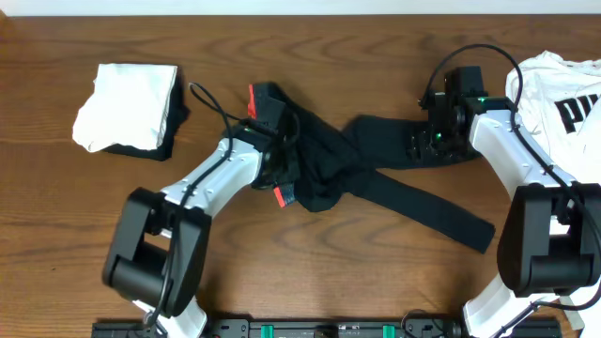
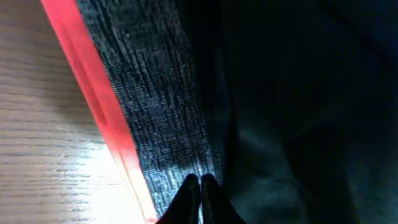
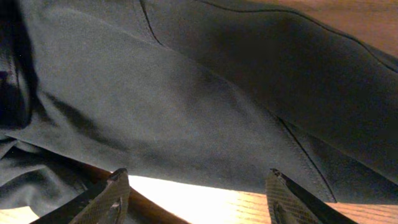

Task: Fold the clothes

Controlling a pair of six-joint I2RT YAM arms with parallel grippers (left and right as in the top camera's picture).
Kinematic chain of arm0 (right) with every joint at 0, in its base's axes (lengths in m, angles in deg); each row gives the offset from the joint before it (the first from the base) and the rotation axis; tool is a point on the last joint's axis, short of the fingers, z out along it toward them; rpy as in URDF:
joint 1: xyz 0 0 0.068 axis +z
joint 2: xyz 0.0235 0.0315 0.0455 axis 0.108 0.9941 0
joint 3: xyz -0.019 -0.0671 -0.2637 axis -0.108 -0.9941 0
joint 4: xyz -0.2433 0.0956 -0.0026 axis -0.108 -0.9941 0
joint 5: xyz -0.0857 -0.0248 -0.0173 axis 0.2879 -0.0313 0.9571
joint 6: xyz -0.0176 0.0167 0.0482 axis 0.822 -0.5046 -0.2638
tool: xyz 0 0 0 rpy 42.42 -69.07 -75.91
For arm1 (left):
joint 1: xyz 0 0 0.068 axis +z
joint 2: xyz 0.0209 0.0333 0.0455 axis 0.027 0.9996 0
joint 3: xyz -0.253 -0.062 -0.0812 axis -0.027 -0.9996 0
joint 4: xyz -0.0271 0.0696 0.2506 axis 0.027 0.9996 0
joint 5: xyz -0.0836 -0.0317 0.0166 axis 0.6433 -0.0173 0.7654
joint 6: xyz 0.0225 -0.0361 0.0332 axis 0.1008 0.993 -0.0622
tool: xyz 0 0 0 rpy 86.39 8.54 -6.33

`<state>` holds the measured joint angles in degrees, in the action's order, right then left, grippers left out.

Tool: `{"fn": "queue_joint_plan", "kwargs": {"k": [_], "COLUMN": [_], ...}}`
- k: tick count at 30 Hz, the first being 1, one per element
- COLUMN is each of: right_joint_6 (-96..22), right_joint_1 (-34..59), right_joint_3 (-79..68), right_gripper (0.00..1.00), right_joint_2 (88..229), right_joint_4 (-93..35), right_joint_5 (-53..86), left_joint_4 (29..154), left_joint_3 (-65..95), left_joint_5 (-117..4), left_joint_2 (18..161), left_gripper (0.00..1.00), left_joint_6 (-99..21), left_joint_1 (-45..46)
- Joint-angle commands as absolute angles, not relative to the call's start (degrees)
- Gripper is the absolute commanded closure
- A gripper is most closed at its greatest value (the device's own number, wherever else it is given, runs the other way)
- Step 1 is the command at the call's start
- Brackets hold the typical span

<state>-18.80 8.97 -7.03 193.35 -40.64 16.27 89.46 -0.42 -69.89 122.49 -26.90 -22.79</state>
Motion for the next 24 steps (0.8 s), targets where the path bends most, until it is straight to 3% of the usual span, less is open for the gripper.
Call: {"fn": "queue_joint_plan", "kwargs": {"k": [1, 13, 24], "right_joint_6": [-18.08, -18.08, -18.06], "right_joint_1": [8.51, 8.51, 8.53], "right_joint_3": [-7.42, -7.42, -7.42], "right_gripper": [0.32, 0.32, 0.32], "right_joint_2": [193.67, 193.67, 193.67], "right_joint_4": [-40.77, -41.14, -41.53], "right_joint_5": [16.46, 16.46, 16.42], "left_joint_4": [89.59, 90.03, 104.91], "left_joint_3": [-1.14, -3.65, -4.31], "left_joint_5": [-72.88, -74.00, -77.80], "left_joint_2": [123.93, 129.46, 129.24], "left_gripper": [0.94, 0.94, 0.94], "left_joint_6": [-26.38, -26.88, -30.53], "left_joint_1": [-22.92, -22.97, -21.55]}}
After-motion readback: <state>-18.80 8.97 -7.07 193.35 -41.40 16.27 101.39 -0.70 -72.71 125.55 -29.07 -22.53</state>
